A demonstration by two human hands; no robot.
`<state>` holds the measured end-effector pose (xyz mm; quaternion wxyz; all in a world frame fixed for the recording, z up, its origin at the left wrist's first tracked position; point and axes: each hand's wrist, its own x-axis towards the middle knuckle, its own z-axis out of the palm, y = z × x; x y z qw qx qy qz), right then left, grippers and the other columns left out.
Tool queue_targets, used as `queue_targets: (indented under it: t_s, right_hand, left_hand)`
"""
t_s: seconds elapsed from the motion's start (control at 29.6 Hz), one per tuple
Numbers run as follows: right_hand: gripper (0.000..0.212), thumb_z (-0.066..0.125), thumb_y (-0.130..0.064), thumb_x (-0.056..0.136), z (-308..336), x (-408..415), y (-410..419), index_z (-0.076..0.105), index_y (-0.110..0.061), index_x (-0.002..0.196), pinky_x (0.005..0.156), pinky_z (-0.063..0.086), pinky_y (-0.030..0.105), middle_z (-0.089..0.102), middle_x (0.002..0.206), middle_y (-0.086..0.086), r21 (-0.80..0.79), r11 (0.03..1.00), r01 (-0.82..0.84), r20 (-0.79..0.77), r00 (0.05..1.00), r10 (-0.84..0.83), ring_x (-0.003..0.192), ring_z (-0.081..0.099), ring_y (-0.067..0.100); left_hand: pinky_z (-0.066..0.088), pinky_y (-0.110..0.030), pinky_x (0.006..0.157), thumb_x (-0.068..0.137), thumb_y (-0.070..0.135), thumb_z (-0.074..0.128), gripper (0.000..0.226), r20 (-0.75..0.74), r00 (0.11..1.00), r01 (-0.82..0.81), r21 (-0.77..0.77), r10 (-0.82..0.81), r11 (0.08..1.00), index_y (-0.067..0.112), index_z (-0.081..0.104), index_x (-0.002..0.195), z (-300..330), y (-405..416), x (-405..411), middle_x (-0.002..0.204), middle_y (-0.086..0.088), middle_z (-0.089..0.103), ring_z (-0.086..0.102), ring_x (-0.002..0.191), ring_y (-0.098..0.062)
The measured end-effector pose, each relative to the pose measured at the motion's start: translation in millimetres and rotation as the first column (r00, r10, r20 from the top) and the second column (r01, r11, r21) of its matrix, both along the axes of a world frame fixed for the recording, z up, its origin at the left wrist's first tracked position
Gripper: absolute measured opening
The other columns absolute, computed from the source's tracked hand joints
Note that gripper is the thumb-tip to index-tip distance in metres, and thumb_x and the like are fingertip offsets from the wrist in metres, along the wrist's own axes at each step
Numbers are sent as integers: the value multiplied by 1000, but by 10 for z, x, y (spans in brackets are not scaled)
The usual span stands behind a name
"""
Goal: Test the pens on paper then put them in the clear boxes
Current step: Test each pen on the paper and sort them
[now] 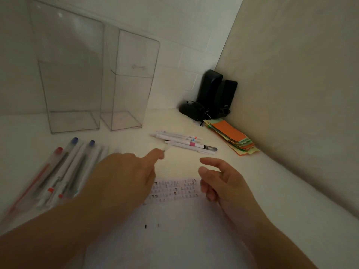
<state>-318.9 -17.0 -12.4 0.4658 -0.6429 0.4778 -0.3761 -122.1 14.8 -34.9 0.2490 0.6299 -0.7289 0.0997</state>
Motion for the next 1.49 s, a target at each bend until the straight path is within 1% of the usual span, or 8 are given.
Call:
queue_targets:
  t_s: [0.24, 0.34, 0.47, 0.57, 0.78, 1.22, 1.39, 1.49]
  right_hand:
    - [6, 59, -23, 87, 92, -26, -49, 62, -28, 88, 52, 41, 15, 63, 66, -2, -97, 995, 23, -324, 945, -53, 53, 53, 0]
    - [4, 57, -29, 88, 74, -44, -245, 58, -31, 92, 59, 39, 13, 59, 85, -8, -215, 977, 2, -569, 813, -127, 70, 53, 4]
    - [25, 54, -28, 90, 13, -60, -646, 54, -24, 114, 82, 42, 24, 50, 106, -3, -356, 934, -38, -738, 625, -256, 99, 49, 13]
    - [34, 53, -26, 90, -53, -64, -906, 50, -19, 123, 95, 36, 30, 49, 122, 5, -427, 904, -17, -750, 565, -344, 115, 42, 20]
    - [36, 46, -30, 94, -141, 30, -1060, 48, -26, 129, 92, 36, 33, 50, 118, 4, -479, 858, -187, -778, 542, -316, 108, 44, 22]
    - [28, 45, -22, 95, -34, -176, -485, 54, -32, 120, 86, 34, 22, 52, 103, -12, -465, 803, -374, -776, 608, -166, 96, 44, 6]
    - [22, 51, -19, 92, 61, -156, -133, 58, -40, 94, 72, 38, 6, 52, 86, -22, -484, 830, -276, -616, 782, -99, 83, 52, -1]
    - [33, 55, -15, 89, 52, -114, -15, 52, -46, 80, 68, 40, 6, 56, 81, -20, -421, 882, -213, -526, 850, -45, 80, 54, -4]
  left_hand:
    - [33, -32, 92, 94, 33, 26, 36, 296, 925, -289, 140, 238, 947, 25, 26, 129, 8, 7, 15, 79, 12, 53, 47, 72, -8]
    - [28, -38, 100, 92, 34, 30, 18, 423, 864, -373, 172, 273, 912, 26, 39, 106, 104, 104, 29, 87, 10, 56, 54, 91, -10]
    - [32, -43, 90, 88, 30, 40, 11, 415, 885, -298, 153, 212, 942, 20, 39, 92, 226, 158, -2, 99, -3, 49, 46, 96, -22]
    - [45, -40, 58, 53, 21, 77, 25, 199, 980, -16, 8, 15, 1000, 13, 58, 68, 95, 67, -18, 69, -6, 56, 53, 63, -23]
    - [45, -25, 60, 77, 39, 35, 32, 109, 958, 265, 31, -267, 964, 27, 64, 70, -138, 5, -147, 71, 12, 63, 58, 63, -10]
    - [48, -18, 61, 78, 51, 35, 39, 76, 946, 311, 53, -314, 949, 33, 66, 92, -218, 10, -168, 87, 15, 61, 58, 77, -3]
    - [48, -23, 57, 78, 46, 42, 31, 49, 964, 262, -17, -261, 965, 26, 59, 95, -163, 53, -192, 97, 6, 58, 55, 79, -11]
    - [28, -12, 41, 71, 38, 59, 29, -49, 986, 158, -58, -161, 986, 19, 52, 91, -76, 73, -192, 85, 3, 54, 42, 58, -7]
